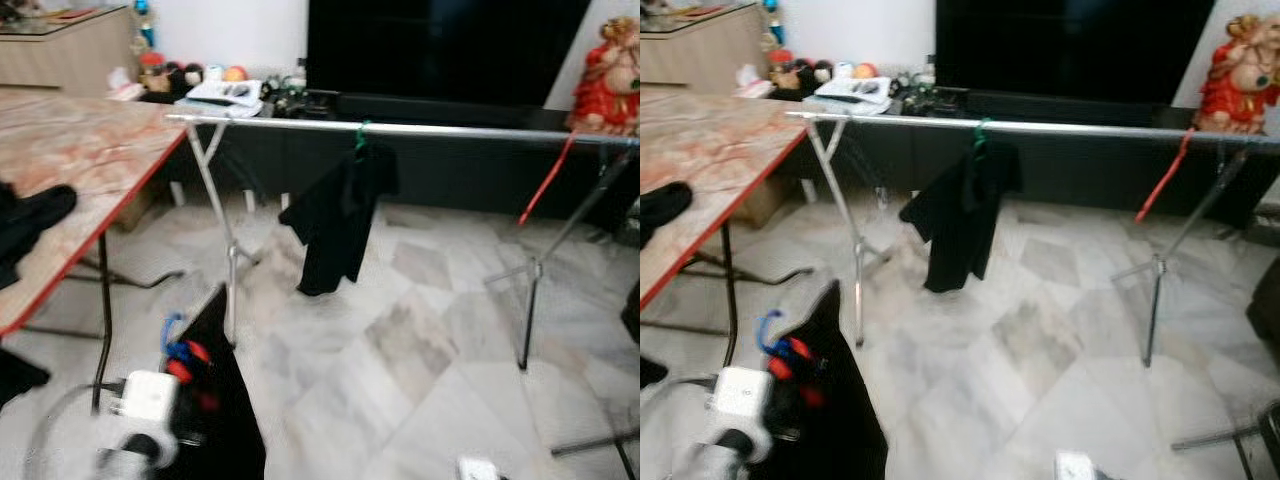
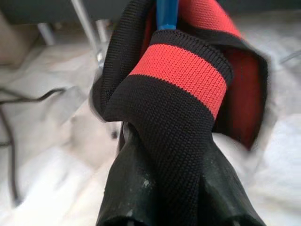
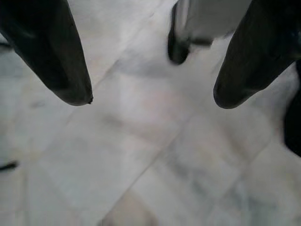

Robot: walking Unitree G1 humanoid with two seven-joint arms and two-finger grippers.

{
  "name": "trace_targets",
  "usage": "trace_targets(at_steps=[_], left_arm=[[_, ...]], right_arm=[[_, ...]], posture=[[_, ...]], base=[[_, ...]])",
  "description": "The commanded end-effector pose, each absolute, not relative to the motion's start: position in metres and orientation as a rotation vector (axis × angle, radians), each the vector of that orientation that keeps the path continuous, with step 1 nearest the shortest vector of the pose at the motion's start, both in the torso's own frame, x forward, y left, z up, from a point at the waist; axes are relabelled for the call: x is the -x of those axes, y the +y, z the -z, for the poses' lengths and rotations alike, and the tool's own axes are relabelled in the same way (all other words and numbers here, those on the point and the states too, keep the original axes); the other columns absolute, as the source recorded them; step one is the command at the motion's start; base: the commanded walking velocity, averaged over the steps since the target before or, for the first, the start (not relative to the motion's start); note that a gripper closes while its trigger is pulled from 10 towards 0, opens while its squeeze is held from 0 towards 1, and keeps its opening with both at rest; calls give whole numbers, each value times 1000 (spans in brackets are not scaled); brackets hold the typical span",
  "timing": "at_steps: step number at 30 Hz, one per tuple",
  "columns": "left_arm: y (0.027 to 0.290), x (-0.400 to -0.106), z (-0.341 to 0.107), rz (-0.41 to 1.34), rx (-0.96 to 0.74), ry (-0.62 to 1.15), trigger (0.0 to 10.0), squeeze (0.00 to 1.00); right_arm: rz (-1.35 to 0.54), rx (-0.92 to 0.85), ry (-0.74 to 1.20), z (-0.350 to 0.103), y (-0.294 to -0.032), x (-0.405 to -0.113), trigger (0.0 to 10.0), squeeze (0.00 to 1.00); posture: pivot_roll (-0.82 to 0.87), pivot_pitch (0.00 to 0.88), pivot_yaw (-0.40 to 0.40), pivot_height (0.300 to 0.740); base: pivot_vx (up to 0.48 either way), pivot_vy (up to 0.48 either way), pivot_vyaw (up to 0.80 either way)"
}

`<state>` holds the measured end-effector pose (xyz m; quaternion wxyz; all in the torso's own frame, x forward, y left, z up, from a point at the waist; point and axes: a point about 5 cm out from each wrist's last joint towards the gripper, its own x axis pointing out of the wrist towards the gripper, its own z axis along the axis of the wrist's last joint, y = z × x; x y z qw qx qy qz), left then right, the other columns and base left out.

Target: Hang hanger

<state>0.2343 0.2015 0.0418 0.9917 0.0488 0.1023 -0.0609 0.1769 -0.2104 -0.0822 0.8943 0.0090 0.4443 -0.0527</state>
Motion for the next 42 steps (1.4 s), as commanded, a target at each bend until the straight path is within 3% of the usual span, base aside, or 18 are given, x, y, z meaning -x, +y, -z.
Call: trace_targets(at_steps=[1, 16, 26, 42], left_arm=[[216, -236, -53, 86, -135, 171, 10000, 0], [213, -240, -53, 104, -135, 163, 10000, 0], [211, -237, -49, 110, -188, 173, 10000, 0], [210, -238, -50, 107, -196, 160, 10000, 0]], right_arm=[[82, -31, 891, 79, -199, -188, 10000, 0], [72, -25, 914, 83, -197, -180, 10000, 0], [67, -16, 913, 82, -198, -181, 10000, 0], [110, -19, 910, 82, -202, -181, 10000, 0]], posture=[[79, 40, -30, 740], [80, 3, -20, 740], [88, 9, -31, 740], [89, 25, -30, 740]], base=[[431, 0, 0], [426, 0, 0], [0, 0, 0], [0, -313, 0]])
